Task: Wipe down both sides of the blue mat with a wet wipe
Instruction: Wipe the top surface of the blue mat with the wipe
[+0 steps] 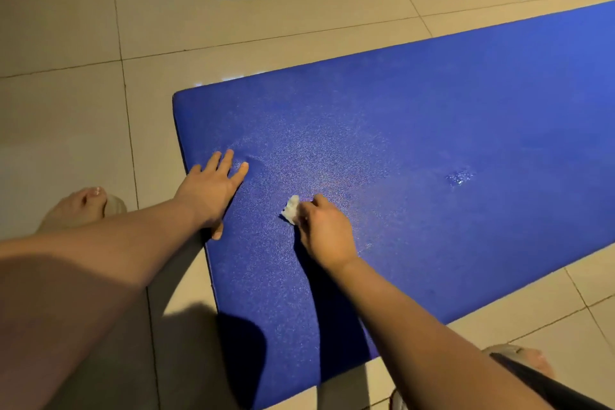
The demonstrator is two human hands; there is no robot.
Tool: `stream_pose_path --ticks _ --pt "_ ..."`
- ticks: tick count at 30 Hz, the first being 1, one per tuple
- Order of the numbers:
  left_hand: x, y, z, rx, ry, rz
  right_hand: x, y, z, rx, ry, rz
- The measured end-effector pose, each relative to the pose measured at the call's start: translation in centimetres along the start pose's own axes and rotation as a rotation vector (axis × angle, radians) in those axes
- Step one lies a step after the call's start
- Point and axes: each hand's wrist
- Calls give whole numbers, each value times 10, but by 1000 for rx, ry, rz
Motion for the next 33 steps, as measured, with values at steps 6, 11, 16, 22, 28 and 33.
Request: stream_pose_path --ticks 6,11,16,22,28,33 --pt "25 -10 -15 23 -40 14 24 -17 -4 -99 -260 30" --pt "84 -2 -32 309 -65 -555 88 -51 -1 -29 115 -161" --pt "136 15 -30 379 -144 -885 166 -92 9 -516 397 -406" --pt "152 15 -8 453 -364 -1012 184 -80 6 -632 281 -501" --pt "207 -14 30 509 -317 -1227 184 -75 11 -611 242 -548" --pt "263 -34 49 439 -94 -1084 184 -75 10 -588 213 -553"
Point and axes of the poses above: each hand's wrist, its own z-axis towards the middle knuckle, its own y-axis out of the palm, x = y × z, and after that the axes turned 10 degrees about -z, right-handed
